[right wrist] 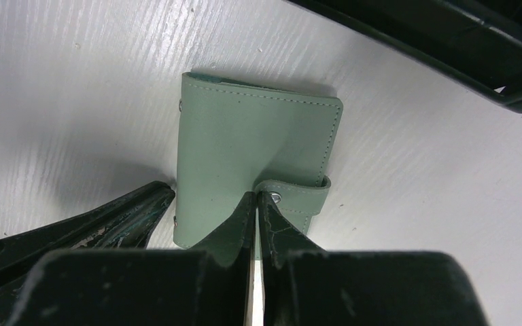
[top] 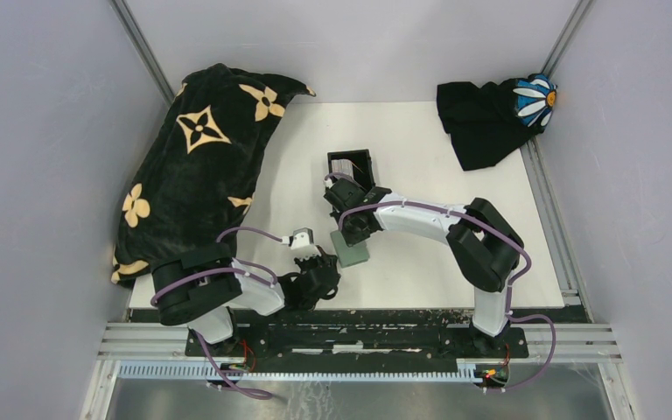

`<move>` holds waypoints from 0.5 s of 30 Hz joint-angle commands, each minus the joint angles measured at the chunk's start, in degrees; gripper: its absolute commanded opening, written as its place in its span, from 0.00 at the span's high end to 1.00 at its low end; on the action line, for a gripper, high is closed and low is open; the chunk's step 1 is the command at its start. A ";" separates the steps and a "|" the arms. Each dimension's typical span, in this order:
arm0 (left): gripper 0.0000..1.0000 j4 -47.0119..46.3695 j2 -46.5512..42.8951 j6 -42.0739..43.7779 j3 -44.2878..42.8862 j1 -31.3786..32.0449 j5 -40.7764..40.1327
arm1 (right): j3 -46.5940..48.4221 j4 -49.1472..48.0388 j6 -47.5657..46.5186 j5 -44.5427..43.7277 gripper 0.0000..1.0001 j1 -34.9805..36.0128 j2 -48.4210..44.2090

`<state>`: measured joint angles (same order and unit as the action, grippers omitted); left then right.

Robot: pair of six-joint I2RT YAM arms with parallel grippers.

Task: Put the credit cards into the card holder
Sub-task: Close the card holder at the center of the board.

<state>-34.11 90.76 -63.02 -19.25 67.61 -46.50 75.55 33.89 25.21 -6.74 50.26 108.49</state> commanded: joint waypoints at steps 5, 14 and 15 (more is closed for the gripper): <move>0.97 5.28 2.49 -1.53 0.01 0.51 1.06 | 1.36 -1.80 -0.13 -0.73 0.93 -0.73 0.15; 0.97 5.90 1.89 -1.58 -0.19 0.52 0.73 | 1.86 -1.44 -0.05 0.88 0.94 -1.78 0.85; 0.97 6.13 1.21 -1.54 -0.06 0.65 0.34 | 1.91 -1.41 -0.07 1.08 0.94 -1.94 0.85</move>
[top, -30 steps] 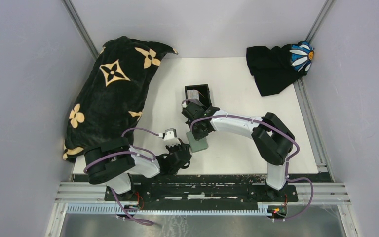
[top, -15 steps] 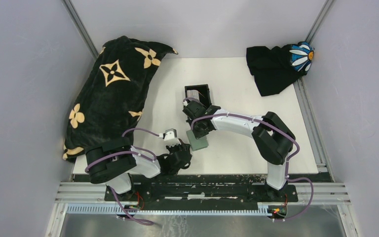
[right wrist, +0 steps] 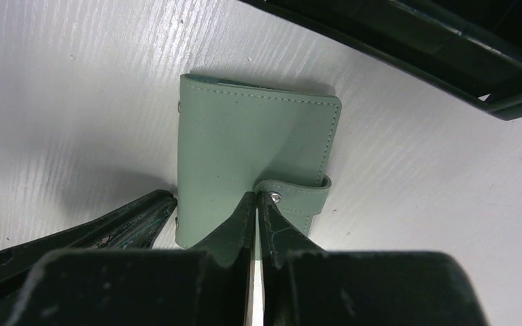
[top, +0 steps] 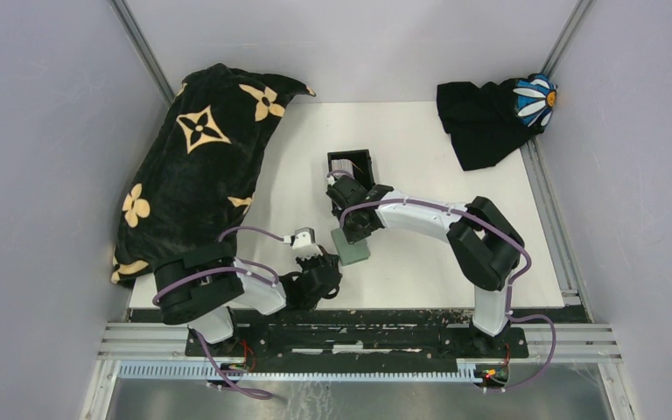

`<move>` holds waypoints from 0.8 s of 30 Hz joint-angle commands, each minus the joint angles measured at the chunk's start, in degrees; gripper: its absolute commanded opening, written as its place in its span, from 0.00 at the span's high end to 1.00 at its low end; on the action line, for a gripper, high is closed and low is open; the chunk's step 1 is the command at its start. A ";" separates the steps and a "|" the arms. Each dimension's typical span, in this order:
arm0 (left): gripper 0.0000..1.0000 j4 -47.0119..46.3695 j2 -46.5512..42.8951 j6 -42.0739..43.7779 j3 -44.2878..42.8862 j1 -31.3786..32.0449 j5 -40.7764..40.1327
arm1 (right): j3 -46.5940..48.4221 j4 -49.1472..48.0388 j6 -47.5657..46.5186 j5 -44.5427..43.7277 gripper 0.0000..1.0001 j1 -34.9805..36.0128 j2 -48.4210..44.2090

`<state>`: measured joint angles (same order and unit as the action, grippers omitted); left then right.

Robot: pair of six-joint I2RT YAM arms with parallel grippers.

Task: Put the credit cards into the card holder
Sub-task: Close the card holder at the center of the board.

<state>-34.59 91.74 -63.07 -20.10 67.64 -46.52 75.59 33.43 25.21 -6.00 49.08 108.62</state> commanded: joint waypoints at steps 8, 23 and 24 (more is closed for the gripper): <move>0.95 8.75 -5.27 1.60 0.66 1.04 -4.21 | 1.89 -0.89 -0.13 1.64 0.94 -1.52 1.33; 0.78 -3.23 -5.59 14.24 -1.74 -0.32 -7.03 | 1.82 -1.00 -0.16 2.59 0.95 -1.71 0.90; 0.78 -4.54 -5.62 14.99 -1.66 -0.65 -7.01 | 1.75 -1.08 -0.15 2.57 0.95 -1.71 0.90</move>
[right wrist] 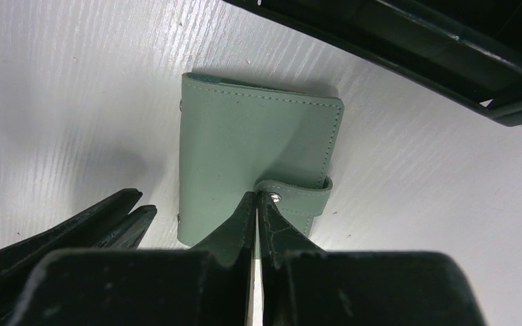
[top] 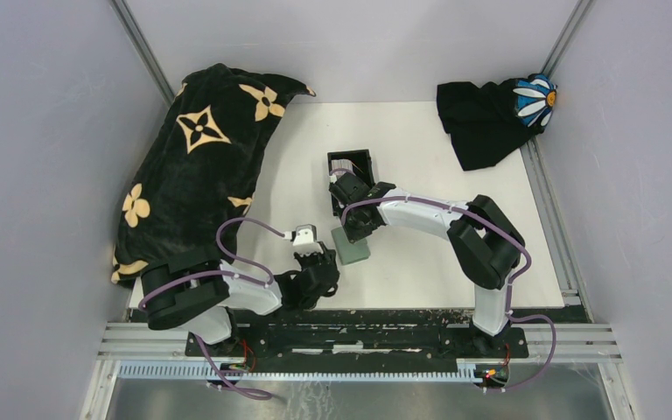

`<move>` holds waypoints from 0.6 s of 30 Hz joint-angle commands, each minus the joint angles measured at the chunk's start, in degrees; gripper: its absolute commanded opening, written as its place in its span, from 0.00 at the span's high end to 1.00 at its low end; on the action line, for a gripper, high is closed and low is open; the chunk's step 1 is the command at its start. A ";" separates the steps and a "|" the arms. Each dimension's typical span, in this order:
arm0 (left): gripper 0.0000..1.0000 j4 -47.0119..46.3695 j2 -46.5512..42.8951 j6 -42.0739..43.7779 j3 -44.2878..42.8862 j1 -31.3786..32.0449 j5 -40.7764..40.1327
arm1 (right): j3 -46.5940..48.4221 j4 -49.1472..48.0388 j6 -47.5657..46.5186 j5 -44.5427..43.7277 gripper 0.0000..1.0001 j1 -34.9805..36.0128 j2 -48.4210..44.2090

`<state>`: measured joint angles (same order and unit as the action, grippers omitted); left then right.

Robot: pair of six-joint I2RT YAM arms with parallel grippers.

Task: Put the credit cards into the card holder
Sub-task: Close the card holder at the center of the board.

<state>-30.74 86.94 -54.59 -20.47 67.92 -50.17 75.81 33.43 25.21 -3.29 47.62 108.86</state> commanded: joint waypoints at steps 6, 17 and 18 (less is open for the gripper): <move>0.78 -14.86 0.70 9.19 -1.51 -3.59 -0.99 | 1.46 -1.09 -0.25 -0.09 0.95 -0.33 0.43; 0.78 -20.63 7.36 9.86 -3.86 -6.24 4.00 | 1.24 -1.35 -0.30 1.34 0.96 -1.25 0.04; 0.78 -21.05 7.92 9.85 -4.01 -6.42 4.25 | 1.13 -1.37 -0.27 1.46 0.96 -1.34 0.04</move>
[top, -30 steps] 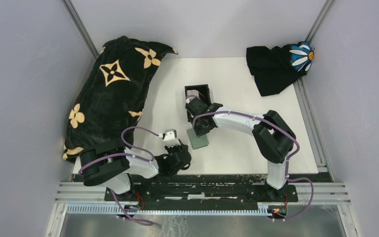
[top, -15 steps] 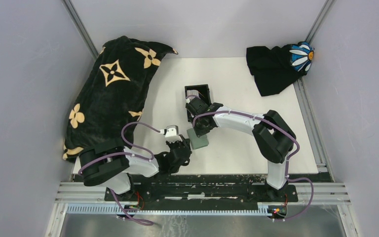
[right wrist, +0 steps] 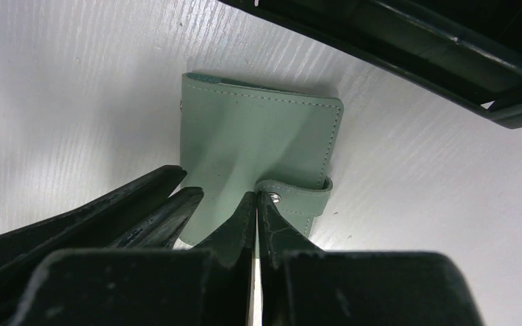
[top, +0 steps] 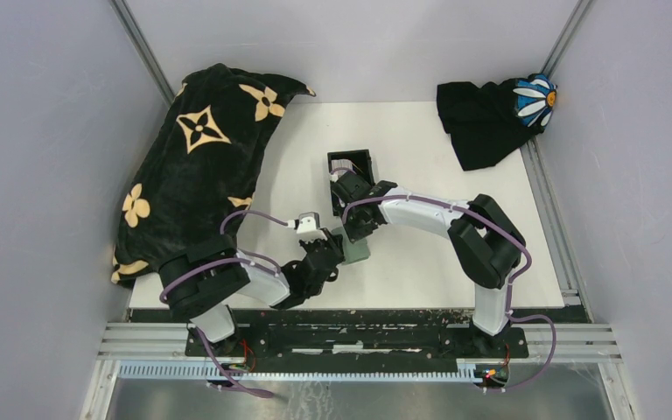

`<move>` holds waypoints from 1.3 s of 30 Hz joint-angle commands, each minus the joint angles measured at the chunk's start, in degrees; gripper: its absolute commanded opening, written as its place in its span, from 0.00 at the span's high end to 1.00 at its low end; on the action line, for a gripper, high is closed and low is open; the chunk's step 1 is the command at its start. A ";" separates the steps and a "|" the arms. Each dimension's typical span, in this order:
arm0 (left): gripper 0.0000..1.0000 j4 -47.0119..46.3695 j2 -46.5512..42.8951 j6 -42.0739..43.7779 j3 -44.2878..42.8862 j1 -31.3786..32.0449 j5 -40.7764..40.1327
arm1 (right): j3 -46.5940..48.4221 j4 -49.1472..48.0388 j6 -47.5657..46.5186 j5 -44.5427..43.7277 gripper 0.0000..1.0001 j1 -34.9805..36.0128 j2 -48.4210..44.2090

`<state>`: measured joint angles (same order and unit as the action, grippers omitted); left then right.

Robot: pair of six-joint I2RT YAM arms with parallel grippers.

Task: Put the credit cards into the card holder
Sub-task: Close the card holder at the center of the board.

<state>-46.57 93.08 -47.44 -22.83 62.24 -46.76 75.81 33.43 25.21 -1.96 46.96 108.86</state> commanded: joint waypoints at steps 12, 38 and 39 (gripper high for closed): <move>0.81 -3.37 6.56 -0.44 -2.91 -1.85 3.26 | 1.21 -1.79 -0.58 1.15 0.97 -1.63 -0.75; 0.87 -2.39 8.18 -2.66 -2.74 -1.85 4.22 | 3.25 -1.87 -0.86 2.60 0.98 -3.04 1.50; 0.87 -2.41 8.25 -2.66 -2.79 -1.82 4.22 | 3.11 -1.92 -0.74 2.70 0.98 -3.01 1.61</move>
<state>-49.69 100.25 -49.21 -24.71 60.45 -43.35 77.01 33.17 24.99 0.10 44.29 109.60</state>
